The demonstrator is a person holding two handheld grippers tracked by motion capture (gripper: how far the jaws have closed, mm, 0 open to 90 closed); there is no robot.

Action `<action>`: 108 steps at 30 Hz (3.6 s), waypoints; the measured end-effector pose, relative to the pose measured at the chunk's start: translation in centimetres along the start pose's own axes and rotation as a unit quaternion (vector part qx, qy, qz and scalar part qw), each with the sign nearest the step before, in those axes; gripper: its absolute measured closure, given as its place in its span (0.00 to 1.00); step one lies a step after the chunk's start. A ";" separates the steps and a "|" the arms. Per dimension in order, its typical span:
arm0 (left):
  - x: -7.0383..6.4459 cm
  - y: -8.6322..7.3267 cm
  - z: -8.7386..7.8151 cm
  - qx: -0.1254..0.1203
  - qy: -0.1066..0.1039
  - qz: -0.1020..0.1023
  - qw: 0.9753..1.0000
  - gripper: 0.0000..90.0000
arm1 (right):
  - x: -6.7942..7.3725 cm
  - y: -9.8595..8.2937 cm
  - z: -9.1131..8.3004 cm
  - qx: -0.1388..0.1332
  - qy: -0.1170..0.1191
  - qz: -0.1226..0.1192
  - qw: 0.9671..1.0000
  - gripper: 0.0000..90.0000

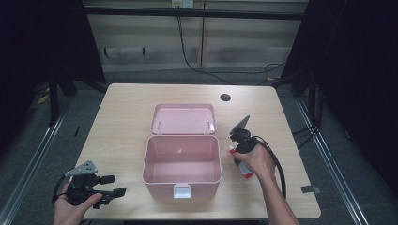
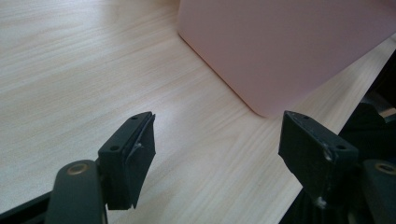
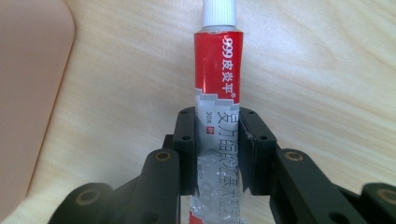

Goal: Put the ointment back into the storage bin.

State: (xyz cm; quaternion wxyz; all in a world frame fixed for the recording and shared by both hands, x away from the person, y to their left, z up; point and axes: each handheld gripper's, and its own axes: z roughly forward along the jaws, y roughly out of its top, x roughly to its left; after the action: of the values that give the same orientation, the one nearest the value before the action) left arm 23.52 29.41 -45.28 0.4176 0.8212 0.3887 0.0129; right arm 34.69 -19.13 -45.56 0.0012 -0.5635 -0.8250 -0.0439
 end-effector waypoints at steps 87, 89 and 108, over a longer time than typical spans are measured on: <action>0.1 0.1 0.1 0.004 0.005 -0.001 1.000 0.29 | 1.5 -5.3 -11.9 -0.020 0.073 -0.284 0.956 0.79; 0.1 0.1 0.1 0.004 0.005 -0.001 1.000 0.29 | 1.5 -5.3 -12.0 -0.023 0.072 -0.288 0.955 0.79; 0.0 0.1 0.1 0.003 0.006 -0.001 1.000 0.29 | 5.8 -3.1 -13.9 -0.034 0.077 -0.344 0.935 0.79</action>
State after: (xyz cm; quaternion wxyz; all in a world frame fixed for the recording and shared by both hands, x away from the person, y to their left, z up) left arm 23.66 29.30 -45.31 0.4127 0.8221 0.3918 0.0157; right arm 29.05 -15.88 -31.65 0.0305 -0.2399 -0.9637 -0.1134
